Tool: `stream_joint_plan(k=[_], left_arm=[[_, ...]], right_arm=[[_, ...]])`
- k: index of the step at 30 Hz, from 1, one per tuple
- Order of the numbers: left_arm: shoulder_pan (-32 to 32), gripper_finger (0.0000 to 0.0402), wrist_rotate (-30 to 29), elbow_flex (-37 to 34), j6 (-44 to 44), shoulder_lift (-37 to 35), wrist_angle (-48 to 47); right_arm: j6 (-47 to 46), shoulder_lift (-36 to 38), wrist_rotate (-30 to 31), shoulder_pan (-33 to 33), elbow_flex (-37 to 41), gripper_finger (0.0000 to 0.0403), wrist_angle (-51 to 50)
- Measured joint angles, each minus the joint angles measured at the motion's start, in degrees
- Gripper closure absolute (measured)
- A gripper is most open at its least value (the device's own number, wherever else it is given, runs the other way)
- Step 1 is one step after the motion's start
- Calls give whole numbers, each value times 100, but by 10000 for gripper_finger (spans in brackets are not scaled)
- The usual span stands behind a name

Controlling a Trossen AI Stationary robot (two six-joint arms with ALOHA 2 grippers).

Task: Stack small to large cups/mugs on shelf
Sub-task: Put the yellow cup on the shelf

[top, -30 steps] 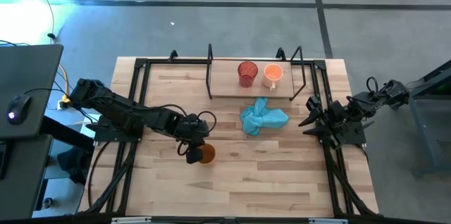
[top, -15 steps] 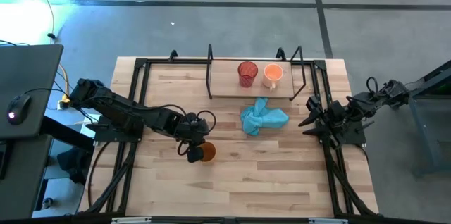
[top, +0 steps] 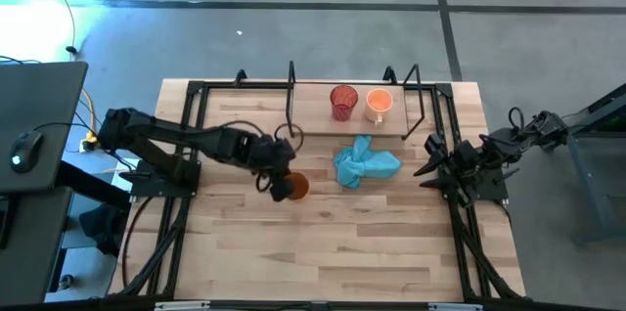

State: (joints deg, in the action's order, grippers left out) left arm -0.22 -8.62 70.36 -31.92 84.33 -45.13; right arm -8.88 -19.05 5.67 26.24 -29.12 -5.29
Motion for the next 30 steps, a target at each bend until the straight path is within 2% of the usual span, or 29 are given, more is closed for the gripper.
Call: stream_joint_plan(k=[16, 21, 30], left_arm=[[-1223, 401, 16, 767, 192, 189, -56], [-1448, 401, 135, 1377, 528, 655, -164], [-1899, 401, 175, 2873, 1356, 1611, -1004]], right_arm=[[30, 0, 0, 0, 2, 284, -185], [7, 0, 0, 0, 2, 284, -183], [-141, 0, 2, 0, 2, 284, -229]])
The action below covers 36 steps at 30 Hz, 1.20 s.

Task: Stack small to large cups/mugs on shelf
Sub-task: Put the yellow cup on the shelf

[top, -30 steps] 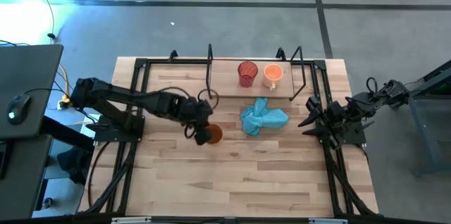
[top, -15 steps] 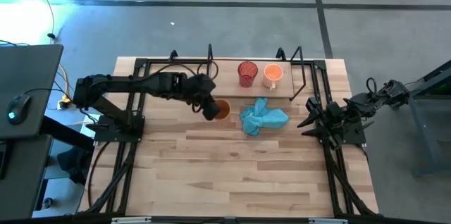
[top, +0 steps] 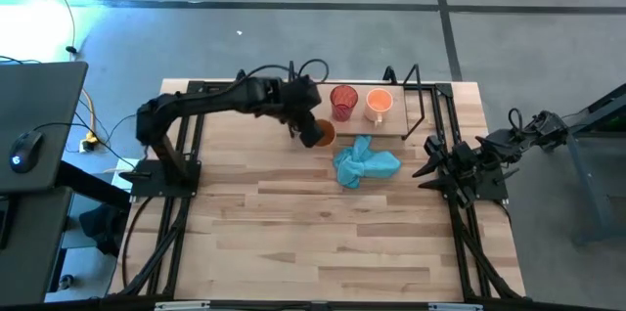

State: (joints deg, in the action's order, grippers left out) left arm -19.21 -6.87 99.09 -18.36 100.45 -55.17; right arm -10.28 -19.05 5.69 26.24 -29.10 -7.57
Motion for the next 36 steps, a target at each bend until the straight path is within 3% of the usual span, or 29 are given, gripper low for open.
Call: stream_joint_plan(k=[6, 25, 36], left_arm=[[-353, 401, 31, 464, 324, 275, -382], [-1413, 401, 184, 478, 571, 277, -377], [-1608, 401, 396, 478, 626, 566, -233]], right_arm=[[-75, -13, -2, 0, 0, 284, -2], [-146, -13, 0, 0, 0, 284, -41], [-132, -12, 72, 0, 0, 284, -37]])
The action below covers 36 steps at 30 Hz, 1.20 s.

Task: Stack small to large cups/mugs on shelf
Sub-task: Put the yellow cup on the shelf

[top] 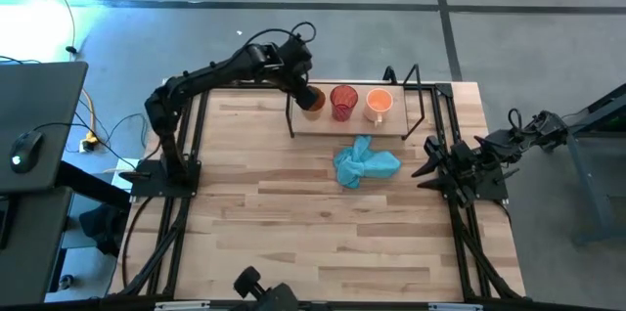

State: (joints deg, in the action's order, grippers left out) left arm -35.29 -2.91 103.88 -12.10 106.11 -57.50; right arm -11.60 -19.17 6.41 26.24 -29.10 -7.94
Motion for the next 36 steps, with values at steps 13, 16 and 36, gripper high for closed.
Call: stream_joint_plan(k=[13, 16, 36], left_arm=[[-53, 401, -126, -2, 172, 297, 285], [-160, 402, -72, -2, 145, 297, 290], [-375, 401, -43, -2, 282, 295, 242]], right_arm=[[-177, 0, 62, 0, 0, 284, 0], [-159, -1, 87, 0, 0, 284, 0], [-146, -1, 163, 0, 0, 284, -13]])
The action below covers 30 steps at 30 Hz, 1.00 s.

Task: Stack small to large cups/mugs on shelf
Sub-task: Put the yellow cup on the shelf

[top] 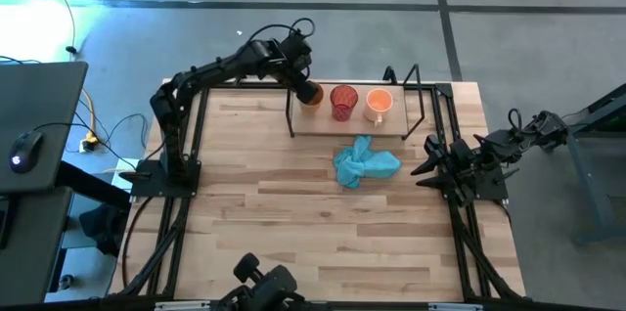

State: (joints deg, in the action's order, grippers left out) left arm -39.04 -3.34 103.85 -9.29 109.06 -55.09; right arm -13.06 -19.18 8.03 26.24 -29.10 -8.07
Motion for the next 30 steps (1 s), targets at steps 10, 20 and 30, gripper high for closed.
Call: stream_joint_plan(k=[10, 20, 30], left_arm=[[4, 401, 8, 0, -9, 46, -22], [6, 401, 135, -12, -12, 197, 61], [-1, 402, 133, -11, 6, 264, 128]], right_arm=[[2, 1, 0, 0, 0, 284, 0], [-7, 0, 0, 0, 0, 284, -4], [2, 2, 0, 0, 0, 284, -13]])
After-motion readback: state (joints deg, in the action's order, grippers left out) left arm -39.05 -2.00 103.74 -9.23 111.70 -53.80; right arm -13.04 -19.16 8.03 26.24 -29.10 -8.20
